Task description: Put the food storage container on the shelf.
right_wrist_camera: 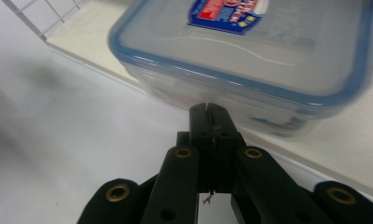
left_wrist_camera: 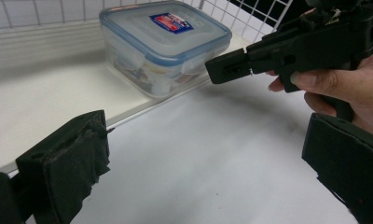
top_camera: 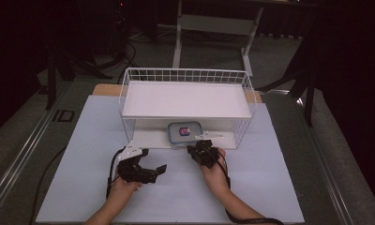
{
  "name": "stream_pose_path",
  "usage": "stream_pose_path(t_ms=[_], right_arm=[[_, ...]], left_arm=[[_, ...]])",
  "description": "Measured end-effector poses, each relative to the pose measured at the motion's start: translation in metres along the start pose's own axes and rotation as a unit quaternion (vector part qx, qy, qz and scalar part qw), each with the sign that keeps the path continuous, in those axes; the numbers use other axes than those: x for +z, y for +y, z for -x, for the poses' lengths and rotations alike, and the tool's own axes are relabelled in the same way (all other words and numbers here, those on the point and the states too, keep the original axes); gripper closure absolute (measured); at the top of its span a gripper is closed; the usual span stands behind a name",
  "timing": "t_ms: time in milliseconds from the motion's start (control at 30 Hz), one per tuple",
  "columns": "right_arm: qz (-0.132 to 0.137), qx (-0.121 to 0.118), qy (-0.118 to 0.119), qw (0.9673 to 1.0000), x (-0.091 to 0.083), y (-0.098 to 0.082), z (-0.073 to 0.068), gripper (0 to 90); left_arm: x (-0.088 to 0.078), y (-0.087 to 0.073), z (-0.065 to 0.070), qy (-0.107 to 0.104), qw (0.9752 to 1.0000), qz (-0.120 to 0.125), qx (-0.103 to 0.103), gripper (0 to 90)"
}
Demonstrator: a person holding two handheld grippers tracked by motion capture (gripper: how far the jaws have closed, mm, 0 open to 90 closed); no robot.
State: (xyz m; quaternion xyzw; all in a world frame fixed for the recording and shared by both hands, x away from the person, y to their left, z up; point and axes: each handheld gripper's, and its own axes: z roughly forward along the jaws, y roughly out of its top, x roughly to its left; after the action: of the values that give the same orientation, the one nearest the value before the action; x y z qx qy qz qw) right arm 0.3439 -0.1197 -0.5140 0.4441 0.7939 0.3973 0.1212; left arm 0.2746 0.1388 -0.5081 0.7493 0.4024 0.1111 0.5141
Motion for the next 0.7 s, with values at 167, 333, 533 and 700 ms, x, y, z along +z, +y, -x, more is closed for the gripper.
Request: stream_pose_path(t_ms=[167, 333, 533, 700], right_arm=[[0.002, -0.005, 0.01, 0.9999, 0.008, 0.002, -0.01, 89.9], [0.01, -0.01, 0.018, 0.9997, 0.015, 0.007, -0.021, 89.9], [0.007, -0.007, 0.015, 0.9998, 0.025, 0.013, -0.023, 89.9], [0.009, 0.001, 0.017, 0.9998, 0.031, 0.015, -0.02, 89.9]], left_arm=[[0.0, 0.0, 0.001, 0.0, 1.0, 0.005, 0.002, 1.5], [0.001, -0.001, 0.002, -0.001, 1.0, 0.002, 0.008, 1.5], [0.001, -0.001, 0.003, -0.006, 0.9999, 0.003, 0.011, 1.5], [0.001, -0.001, 0.003, -0.009, 0.9999, 0.002, 0.01, 1.5]])
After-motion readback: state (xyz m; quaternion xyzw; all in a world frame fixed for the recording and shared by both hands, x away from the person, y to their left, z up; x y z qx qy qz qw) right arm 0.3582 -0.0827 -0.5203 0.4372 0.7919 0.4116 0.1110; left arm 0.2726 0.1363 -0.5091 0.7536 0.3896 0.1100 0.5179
